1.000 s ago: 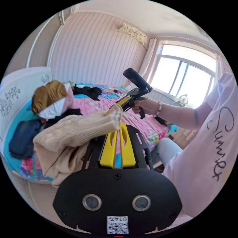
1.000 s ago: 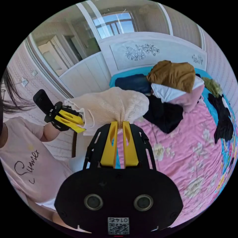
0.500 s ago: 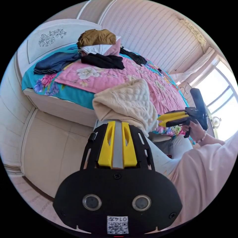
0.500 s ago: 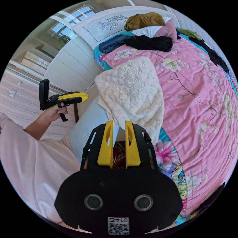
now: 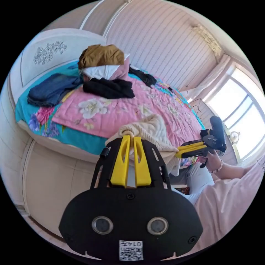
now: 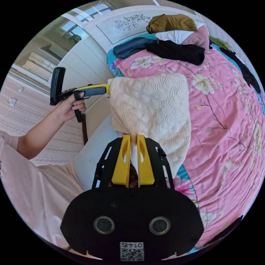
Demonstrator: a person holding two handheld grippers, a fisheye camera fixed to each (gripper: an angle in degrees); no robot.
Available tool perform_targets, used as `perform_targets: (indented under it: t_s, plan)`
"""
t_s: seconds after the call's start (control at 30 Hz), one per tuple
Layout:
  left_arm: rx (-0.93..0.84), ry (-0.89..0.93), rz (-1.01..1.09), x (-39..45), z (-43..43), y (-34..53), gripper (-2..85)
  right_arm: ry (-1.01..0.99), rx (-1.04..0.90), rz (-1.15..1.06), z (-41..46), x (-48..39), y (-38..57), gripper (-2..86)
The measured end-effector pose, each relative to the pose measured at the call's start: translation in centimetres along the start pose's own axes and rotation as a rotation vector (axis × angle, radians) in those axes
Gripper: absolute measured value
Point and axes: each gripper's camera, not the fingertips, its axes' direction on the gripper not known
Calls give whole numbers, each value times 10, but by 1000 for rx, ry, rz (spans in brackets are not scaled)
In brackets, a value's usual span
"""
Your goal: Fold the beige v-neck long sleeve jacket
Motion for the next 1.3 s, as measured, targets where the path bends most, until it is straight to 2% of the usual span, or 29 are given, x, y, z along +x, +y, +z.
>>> perform_targets:
  t_s: [0.17,0.33,0.43,0.47,0.53,0.6,0.7,0.9,1.0,1.03,1.13,1.23,1.3]
  plan:
    - [210,124,432,123,-18,-109,-5,-18,298,87,-103,32,72,24]
    - [213,290,606,246,40,-204,17,65,511,232,-204,73,165,24]
    - [85,333,553,278,86,-221,45,195,589,402,-241,105,232,30]
    - [45,319,514,281,99,-214,47,223,586,444,-244,114,245,31]
    - [15,301,534,283,110,-189,47,313,495,668,-240,156,297,39]
    - [-30,277,572,284,120,-155,47,286,418,796,-229,181,333,48]
    - [-135,178,653,298,142,-101,56,183,384,782,-211,192,372,71]
    - [-280,126,780,364,201,-63,101,203,342,832,-198,212,408,117]
    - [-444,16,753,375,250,-57,96,174,311,822,-195,230,414,95]
    - [-459,1,764,374,260,-57,83,134,283,786,-188,237,413,51]
    - [-483,62,674,367,257,-76,38,-63,193,782,-171,260,415,9]
    - [-392,140,534,344,227,-102,15,17,295,744,-197,254,420,0]
    - [-301,127,484,324,202,-115,9,32,320,720,-216,254,426,0]
